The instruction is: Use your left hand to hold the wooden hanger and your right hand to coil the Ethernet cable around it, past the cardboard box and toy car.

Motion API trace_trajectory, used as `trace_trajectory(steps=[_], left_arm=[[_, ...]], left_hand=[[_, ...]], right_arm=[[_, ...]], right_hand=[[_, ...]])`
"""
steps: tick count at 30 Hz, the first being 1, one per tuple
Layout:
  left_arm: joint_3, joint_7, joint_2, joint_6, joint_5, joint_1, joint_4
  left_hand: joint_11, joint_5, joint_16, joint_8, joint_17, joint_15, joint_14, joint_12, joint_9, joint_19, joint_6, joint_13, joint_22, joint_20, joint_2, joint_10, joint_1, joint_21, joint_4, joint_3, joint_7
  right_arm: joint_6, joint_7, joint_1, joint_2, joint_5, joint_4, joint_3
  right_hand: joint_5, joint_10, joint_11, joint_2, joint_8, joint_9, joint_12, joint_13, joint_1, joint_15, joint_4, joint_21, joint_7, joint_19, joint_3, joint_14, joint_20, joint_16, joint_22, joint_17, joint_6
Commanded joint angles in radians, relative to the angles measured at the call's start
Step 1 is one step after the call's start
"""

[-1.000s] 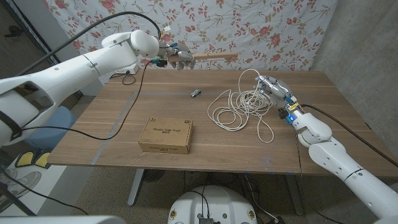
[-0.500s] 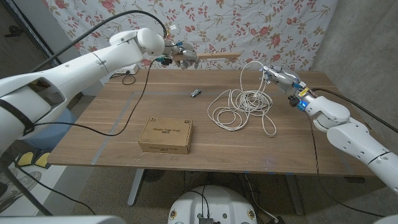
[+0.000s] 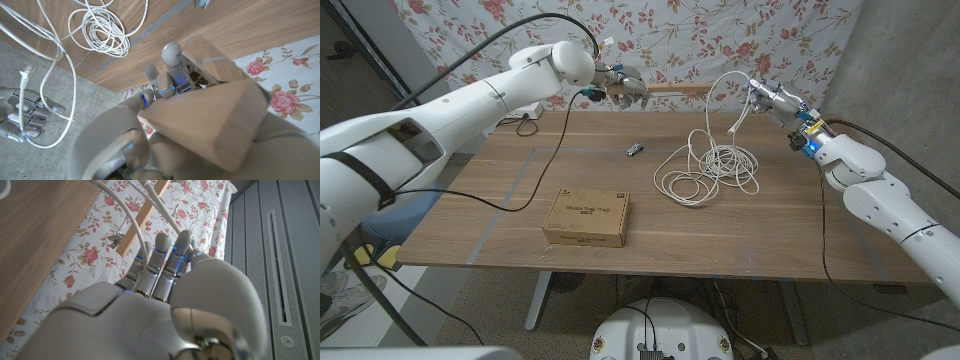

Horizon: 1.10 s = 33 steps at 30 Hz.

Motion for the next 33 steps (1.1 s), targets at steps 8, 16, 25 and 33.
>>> trace_trajectory(steps=[8,16,25,33], left_arm=[[-0.008,-0.022,-0.044,-0.004,0.029,-0.016,0.031],[-0.012,-0.028,-0.056,-0.016,0.039,-0.025,0.037],[-0.016,-0.037,-0.055,-0.019,0.045,-0.025,0.031],[-0.025,-0.035,-0.040,-0.013,0.047,-0.017,0.008]], left_hand=[[-0.003,-0.003,0.000,0.009,0.002,0.000,0.007,0.005,-0.002,-0.001,0.003,0.004,0.001,-0.003,0.002,-0.002,-0.007,0.009,-0.001,0.011,0.004],[0.000,-0.003,-0.007,0.012,-0.009,0.003,0.005,0.006,-0.002,-0.002,0.001,0.004,0.002,-0.004,0.002,0.001,-0.009,0.010,-0.001,0.012,0.002],[-0.004,-0.004,-0.011,0.017,-0.020,0.002,0.009,0.005,-0.001,-0.004,-0.001,0.004,-0.004,-0.006,0.000,-0.001,-0.012,0.007,-0.002,0.014,0.002],[-0.005,-0.006,-0.024,0.020,-0.059,0.004,0.026,0.006,-0.003,-0.007,-0.001,0.004,-0.020,-0.007,-0.002,0.005,-0.014,0.001,-0.004,0.014,0.000]], right_arm=[[-0.246,-0.112,0.094,-0.223,-0.228,-0.118,-0.011],[-0.326,-0.132,0.095,-0.270,-0.291,-0.179,-0.019],[-0.414,-0.168,0.080,-0.295,-0.298,-0.227,-0.005],[-0.595,-0.231,0.102,-0.357,-0.390,-0.336,-0.026]], right_hand=[[-0.001,-0.009,-0.047,0.023,0.030,0.007,0.001,0.005,0.002,-0.116,0.013,0.023,-0.023,-0.011,0.009,-0.012,-0.024,0.005,-0.004,0.000,0.016],[-0.013,0.167,-0.045,0.030,0.056,0.012,0.185,0.187,-0.022,-0.114,0.008,0.154,0.013,0.014,0.034,0.140,-0.007,0.148,0.006,0.008,0.020],[-0.045,0.233,-0.048,0.021,0.096,-0.056,0.340,0.171,-0.029,-0.119,-0.009,0.105,0.038,-0.160,0.127,-0.029,0.225,-0.074,-0.166,-0.186,0.015],[-0.054,0.216,-0.055,0.002,0.157,-0.120,0.271,0.042,-0.134,-0.109,0.024,-0.201,-0.021,-0.546,0.161,-0.372,0.250,-0.708,-0.195,-0.582,-0.021]])
